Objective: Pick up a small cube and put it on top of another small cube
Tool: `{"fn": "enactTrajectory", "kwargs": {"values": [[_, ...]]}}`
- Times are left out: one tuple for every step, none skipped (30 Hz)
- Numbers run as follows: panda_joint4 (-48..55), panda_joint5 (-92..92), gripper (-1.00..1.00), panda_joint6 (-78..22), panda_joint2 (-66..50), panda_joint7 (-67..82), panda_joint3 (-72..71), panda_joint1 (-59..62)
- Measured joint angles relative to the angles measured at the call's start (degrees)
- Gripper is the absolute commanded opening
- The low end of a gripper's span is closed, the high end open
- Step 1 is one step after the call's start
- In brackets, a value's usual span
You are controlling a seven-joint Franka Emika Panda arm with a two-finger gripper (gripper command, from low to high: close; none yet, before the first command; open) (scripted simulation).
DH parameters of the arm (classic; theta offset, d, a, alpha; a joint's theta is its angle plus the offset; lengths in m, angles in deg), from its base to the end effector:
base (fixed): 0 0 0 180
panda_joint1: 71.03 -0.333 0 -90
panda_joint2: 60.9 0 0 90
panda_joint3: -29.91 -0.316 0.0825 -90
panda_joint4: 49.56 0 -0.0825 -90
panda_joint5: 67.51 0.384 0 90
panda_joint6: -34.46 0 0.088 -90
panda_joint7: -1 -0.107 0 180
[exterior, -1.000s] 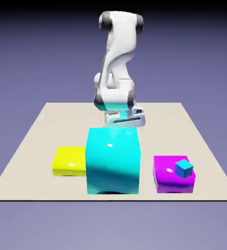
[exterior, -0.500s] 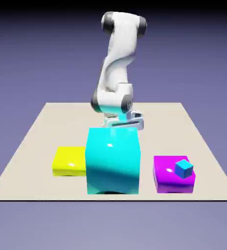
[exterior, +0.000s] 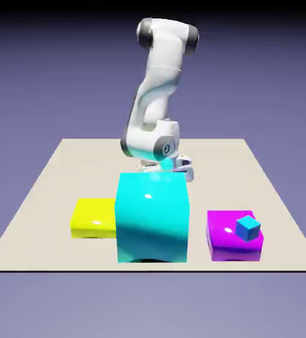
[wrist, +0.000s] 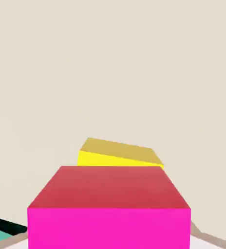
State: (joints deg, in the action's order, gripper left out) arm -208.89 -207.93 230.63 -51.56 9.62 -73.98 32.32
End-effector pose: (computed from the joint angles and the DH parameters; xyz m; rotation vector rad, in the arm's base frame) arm 0.2349 0.0547 0.1952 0.7413 2.9582 0.0699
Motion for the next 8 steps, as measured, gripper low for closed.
{"fn": "enactTrajectory", "kwargs": {"values": [[-0.09, 0.72, -1.0, -0.29, 0.01, 0.91, -1.88, 2.07], [-0.19, 1.44, -1.0, -0.59, 0.03, 1.82, -3.76, 4.15], [-0.28, 2.16, -1.0, -0.88, 0.04, 2.74, -5.64, 6.22], [-0.38, 2.87, -1.0, -1.18, 0.05, 3.65, -7.52, 8.3], [-0.47, 3.59, -1.0, -1.47, 0.07, 4.56, -9.4, 10.37], [-0.57, 4.31, -1.0, -1.77, 0.08, 5.47, -11.28, 12.45], [-0.66, 5.03, -1.0, -2.06, 0.09, 6.39, -13.15, 14.52], [-0.75, 5.75, -1.0, -2.36, 0.11, 7.3, -15.03, 16.6]]}}
